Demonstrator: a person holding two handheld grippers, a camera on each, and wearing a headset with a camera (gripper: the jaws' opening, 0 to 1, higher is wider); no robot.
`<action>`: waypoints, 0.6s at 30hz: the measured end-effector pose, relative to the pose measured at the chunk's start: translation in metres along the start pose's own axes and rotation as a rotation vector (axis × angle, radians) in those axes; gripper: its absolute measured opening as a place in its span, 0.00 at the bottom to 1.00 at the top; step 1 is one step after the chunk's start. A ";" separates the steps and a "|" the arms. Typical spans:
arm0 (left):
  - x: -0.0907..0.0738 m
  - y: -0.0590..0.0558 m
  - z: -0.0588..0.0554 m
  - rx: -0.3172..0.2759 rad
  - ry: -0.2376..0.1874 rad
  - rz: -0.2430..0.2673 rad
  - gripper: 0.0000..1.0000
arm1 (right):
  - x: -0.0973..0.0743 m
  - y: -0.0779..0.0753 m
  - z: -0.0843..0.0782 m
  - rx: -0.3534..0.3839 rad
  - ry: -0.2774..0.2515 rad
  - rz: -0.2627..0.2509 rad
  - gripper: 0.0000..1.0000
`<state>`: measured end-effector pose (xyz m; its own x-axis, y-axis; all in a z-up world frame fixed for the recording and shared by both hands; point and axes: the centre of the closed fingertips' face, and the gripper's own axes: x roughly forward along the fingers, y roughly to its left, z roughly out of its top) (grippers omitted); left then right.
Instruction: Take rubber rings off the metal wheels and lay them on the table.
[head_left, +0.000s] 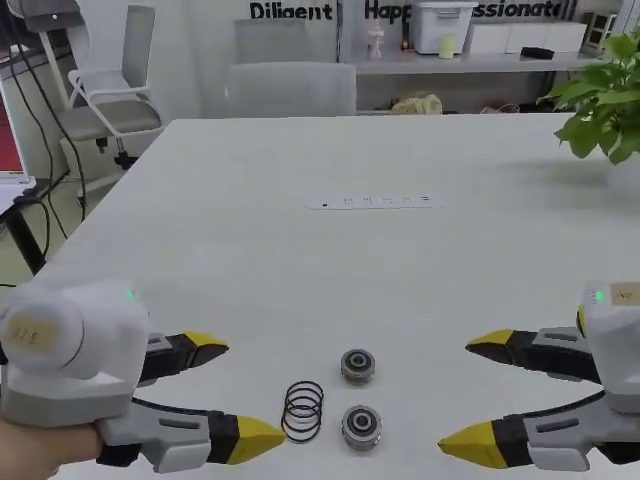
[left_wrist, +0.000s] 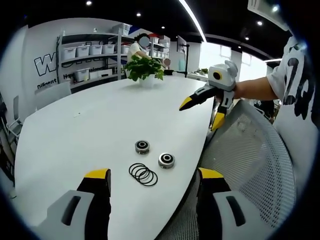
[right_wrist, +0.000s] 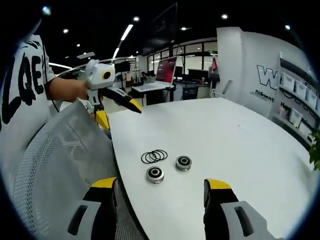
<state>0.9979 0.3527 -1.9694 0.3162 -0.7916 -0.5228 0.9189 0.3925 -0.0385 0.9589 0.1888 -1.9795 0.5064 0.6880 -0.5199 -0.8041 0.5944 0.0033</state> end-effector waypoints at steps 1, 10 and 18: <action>-0.001 0.000 -0.002 -0.001 0.010 0.000 0.67 | -0.001 0.000 0.000 0.002 0.001 -0.003 0.69; -0.004 -0.006 -0.002 0.006 0.019 -0.008 0.69 | -0.008 0.000 -0.004 -0.001 0.007 -0.011 0.73; -0.004 -0.008 -0.003 0.010 0.028 -0.012 0.71 | -0.011 -0.002 -0.007 0.008 0.007 -0.023 0.76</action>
<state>0.9887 0.3539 -1.9698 0.2990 -0.7828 -0.5458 0.9249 0.3785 -0.0363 0.9528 0.1771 -1.9800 0.5225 0.6710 -0.5261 -0.7896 0.6136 -0.0015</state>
